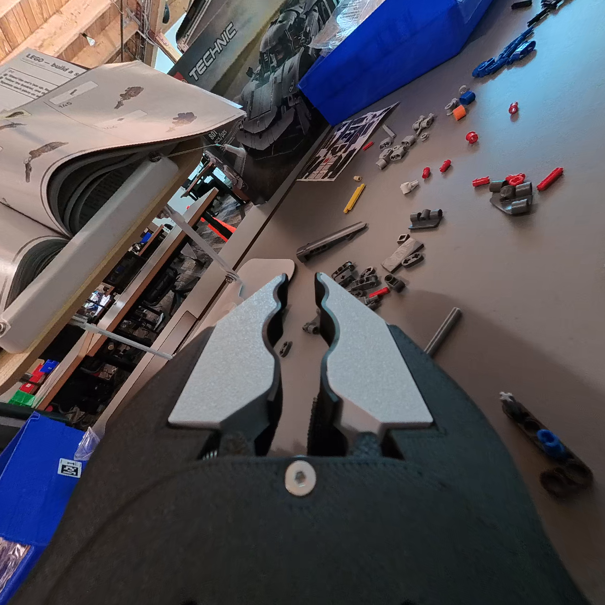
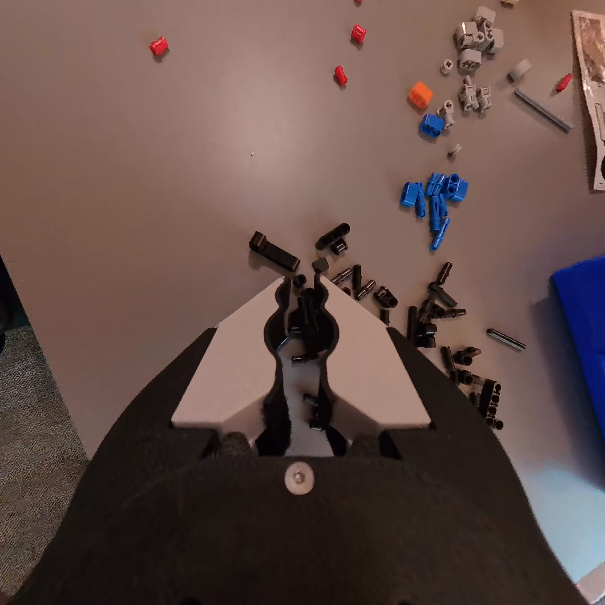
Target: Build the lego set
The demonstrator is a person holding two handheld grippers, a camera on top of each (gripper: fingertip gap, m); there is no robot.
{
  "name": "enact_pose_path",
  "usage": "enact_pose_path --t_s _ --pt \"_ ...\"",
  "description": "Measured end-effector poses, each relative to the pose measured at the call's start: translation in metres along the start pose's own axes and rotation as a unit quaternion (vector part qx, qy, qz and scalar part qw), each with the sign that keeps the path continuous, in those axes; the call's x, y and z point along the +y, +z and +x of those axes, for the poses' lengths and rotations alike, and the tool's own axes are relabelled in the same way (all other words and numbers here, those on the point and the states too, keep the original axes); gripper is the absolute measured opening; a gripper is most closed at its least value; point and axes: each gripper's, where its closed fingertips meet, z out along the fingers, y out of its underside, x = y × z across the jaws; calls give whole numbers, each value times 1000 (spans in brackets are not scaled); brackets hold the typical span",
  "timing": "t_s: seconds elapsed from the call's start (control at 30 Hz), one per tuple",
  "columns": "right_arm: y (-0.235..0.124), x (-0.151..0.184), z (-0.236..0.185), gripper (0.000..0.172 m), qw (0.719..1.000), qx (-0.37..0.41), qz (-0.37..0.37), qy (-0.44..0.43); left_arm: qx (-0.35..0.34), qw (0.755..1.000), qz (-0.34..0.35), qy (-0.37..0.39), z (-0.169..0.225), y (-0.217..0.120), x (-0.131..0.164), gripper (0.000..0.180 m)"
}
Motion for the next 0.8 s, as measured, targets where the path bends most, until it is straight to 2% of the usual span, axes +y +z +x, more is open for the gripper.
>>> enact_pose_path --t_s 0.13,0.33,0.5,0.63,0.8 --pt "5 2 0 4 1000 -10 -4 -1 0 1000 -1 -1 0 0 0 14" --pt "-3 -3 -1 4 1000 -2 11 -6 0 1000 0 -1 0 0 1 14" --pt "-8 -29 -27 4 998 -14 41 -35 1 1000 -1 -2 0 1 1 14" --pt "6 -54 -58 4 995 -45 59 -66 2 1000 -1 0 1 1 1 14" --pt "29 -55 -72 4 995 -70 44 -59 3 1000 1 1 1 0 -1 14"
